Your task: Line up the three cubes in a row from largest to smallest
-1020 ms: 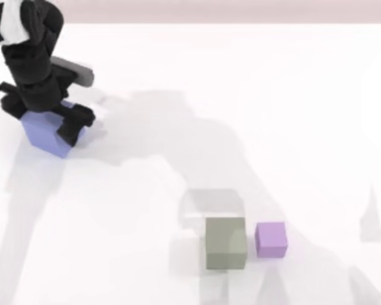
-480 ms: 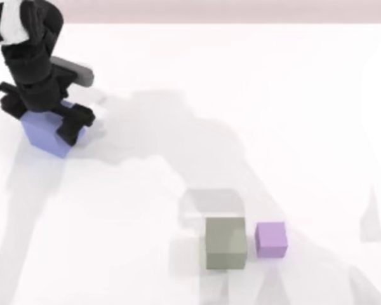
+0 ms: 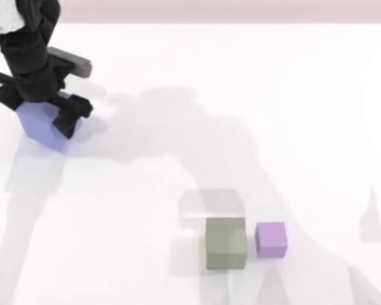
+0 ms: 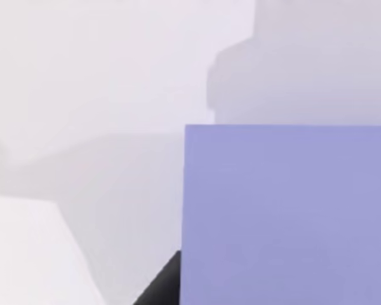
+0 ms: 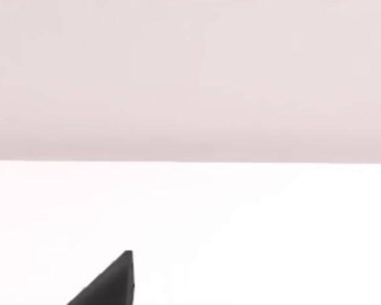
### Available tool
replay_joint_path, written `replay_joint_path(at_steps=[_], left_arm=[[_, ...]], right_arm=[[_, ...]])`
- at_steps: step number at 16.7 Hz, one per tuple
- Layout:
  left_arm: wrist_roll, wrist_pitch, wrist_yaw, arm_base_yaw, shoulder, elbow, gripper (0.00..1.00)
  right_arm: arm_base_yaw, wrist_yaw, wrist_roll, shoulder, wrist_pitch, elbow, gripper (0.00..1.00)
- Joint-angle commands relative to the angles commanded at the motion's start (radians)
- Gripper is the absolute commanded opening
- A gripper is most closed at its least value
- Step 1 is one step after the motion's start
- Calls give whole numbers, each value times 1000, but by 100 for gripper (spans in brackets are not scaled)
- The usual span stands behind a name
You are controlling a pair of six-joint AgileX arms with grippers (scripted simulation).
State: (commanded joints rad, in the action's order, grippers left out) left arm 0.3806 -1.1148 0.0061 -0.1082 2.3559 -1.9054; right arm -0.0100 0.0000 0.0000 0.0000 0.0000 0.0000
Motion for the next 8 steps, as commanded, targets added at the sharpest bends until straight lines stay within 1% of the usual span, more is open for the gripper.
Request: replay_joint_path(at_steps=[4, 8], left_arm=[[-2, -145, 0, 11, -32, -106, 0], [-3, -165, 0, 14, -40, -124, 0]], right_arm=[[0, 0, 0, 0, 0, 0, 100], [0, 0, 0, 0, 0, 0, 100]])
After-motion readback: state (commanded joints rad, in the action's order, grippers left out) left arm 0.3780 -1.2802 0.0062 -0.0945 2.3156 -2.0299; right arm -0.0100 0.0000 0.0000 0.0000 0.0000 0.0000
